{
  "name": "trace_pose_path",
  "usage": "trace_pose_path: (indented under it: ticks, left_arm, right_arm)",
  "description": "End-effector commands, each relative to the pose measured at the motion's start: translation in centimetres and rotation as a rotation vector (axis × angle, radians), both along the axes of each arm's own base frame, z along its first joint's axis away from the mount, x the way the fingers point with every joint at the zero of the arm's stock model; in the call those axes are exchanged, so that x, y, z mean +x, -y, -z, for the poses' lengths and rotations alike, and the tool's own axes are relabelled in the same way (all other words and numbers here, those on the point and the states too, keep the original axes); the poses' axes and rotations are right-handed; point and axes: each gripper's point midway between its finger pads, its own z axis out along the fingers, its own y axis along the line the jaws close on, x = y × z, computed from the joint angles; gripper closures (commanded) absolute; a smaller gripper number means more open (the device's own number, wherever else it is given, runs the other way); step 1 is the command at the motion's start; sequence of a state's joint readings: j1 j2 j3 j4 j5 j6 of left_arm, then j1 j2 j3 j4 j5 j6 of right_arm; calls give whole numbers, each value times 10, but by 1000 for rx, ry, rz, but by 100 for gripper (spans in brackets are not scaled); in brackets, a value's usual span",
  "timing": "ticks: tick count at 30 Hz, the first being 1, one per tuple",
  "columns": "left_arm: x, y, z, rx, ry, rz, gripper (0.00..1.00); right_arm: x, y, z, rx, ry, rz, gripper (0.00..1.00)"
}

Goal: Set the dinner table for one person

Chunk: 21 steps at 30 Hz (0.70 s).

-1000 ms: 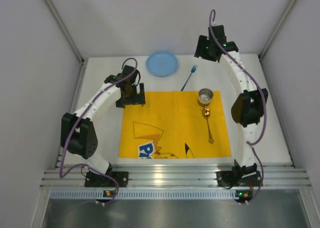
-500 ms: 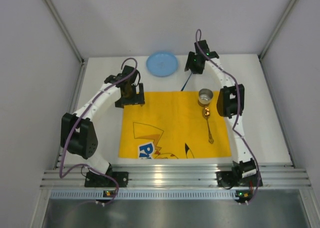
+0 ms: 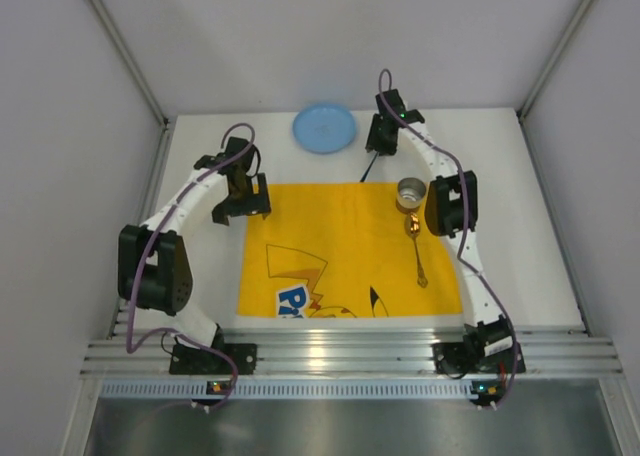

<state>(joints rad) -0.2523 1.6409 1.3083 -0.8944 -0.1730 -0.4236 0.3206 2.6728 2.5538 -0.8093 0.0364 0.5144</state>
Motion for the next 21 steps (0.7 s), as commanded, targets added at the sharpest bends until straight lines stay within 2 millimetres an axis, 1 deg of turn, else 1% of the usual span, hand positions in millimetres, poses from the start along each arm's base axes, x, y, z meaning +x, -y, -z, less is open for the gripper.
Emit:
trace_pose_path:
  ticks: [1,3,5,7,8,9,10,11,13,14,16,18,19,20,21]
  left_arm:
    - [2,-11,-8,-3,38,-14,2]
    - [2,-13,-6,-1,37,-18,2]
    - [2,-15,-5,0,32,-21,2]
    - [1,-15,-2,3,25,-19,2]
    - [1,-15,-2,3,22,-21,2]
    - [1,-16,-1,2,20,-22,2]
    - [1,-15,1,-3,14,-23,2]
    - [1,-15,3,-4,6,-23,2]
    - [1,-14,6,-10,-10,-24,2]
    - [2,-13,7,-12,-11,-25,2]
    - [1,-11,9,-17,-24,-23,2]
    - [2,-12,10,-15,-30,-23,2]
    - [2,-12,10,-15,-32,-23,2]
    - [2,-12,11,-13,-34,-23,2]
    - [3,-12,10,-10,-31,-23,2]
  right_arm:
    - [2,2,-3,-78,26,38,60]
    - [-1,14,-2,-147,19,31,64]
    - [-5,30,-1,-244,10,21,65]
    - [-9,45,4,-331,-11,22,65]
    - [-18,54,12,-377,-52,-2,64]
    - [-23,59,20,-403,-82,-9,64]
    - [-27,65,25,-426,-106,-15,64]
    - [-35,71,33,-442,-147,-17,64]
    - [-42,79,42,-443,-188,-11,63]
    - [-42,80,43,-435,-192,-11,64]
    - [-40,81,39,-429,-185,-6,64]
    - [-35,86,35,-388,-172,19,66]
    - [-35,84,36,-344,-177,36,66]
    - [-31,90,38,-316,-177,55,67]
    - [-30,87,38,-292,-176,59,67]
